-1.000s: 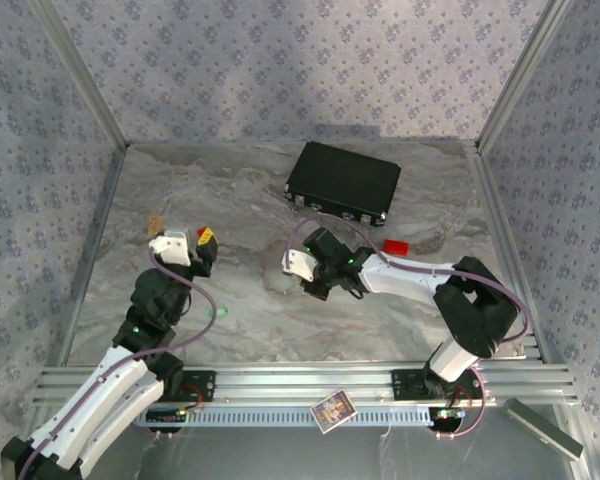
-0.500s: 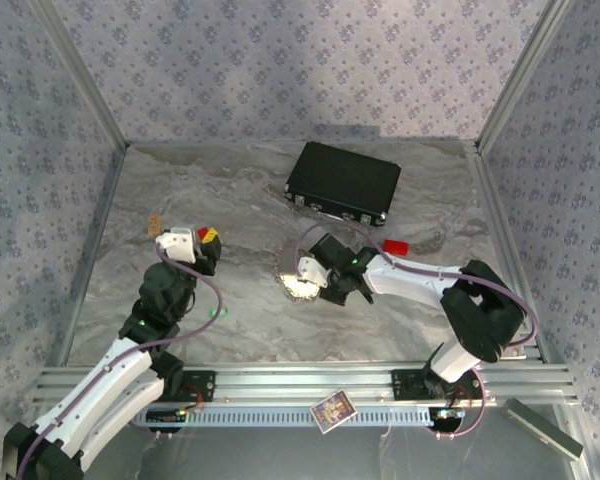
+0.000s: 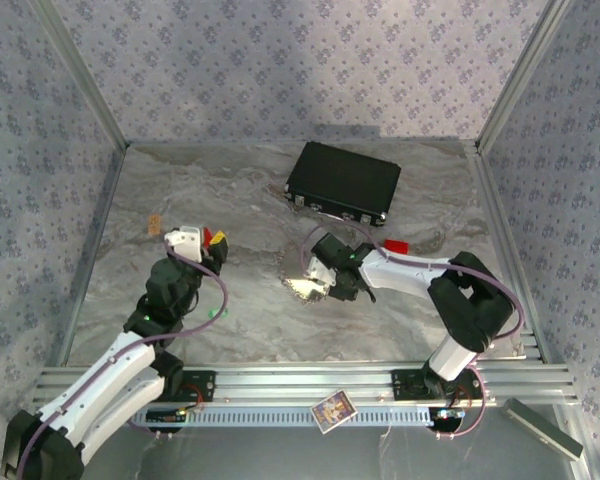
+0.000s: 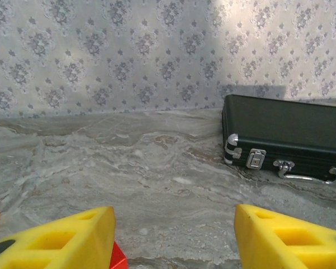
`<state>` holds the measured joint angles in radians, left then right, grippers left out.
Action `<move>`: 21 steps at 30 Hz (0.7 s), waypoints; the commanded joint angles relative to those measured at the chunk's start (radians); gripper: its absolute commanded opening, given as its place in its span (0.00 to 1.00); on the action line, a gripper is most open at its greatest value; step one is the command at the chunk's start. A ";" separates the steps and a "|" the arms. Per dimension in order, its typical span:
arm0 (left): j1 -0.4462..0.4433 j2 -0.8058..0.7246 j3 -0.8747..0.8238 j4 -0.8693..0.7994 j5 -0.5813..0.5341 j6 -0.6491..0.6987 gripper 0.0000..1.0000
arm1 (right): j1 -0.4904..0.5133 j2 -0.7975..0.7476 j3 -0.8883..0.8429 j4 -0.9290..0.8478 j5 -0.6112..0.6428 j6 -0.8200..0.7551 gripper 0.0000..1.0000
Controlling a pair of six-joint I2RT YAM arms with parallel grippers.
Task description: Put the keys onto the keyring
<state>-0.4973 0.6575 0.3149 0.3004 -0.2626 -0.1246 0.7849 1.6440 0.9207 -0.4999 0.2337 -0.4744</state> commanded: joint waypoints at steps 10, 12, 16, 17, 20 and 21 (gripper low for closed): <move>0.006 0.123 0.091 0.012 0.154 -0.081 0.59 | -0.071 -0.137 0.080 -0.048 -0.105 0.326 0.36; 0.008 0.165 0.108 0.003 0.155 -0.145 0.60 | -0.047 -0.156 0.085 -0.030 -0.203 0.456 0.36; 0.008 0.232 0.150 -0.060 0.158 -0.218 0.60 | -0.024 -0.156 0.105 -0.080 -0.227 0.670 0.35; 0.008 0.246 0.149 -0.050 0.164 -0.239 0.60 | -0.023 -0.154 0.109 -0.096 -0.225 0.700 0.34; 0.008 0.278 0.127 0.001 0.188 -0.279 0.60 | -0.017 -0.151 0.092 -0.147 -0.252 0.737 0.34; 0.008 0.289 0.124 0.010 0.194 -0.283 0.61 | -0.014 -0.148 0.082 -0.147 -0.267 0.746 0.34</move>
<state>-0.4973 0.9314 0.4316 0.2653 -0.1047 -0.3412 0.7647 1.4933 1.0119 -0.5758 0.0235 0.1520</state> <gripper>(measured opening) 0.604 0.340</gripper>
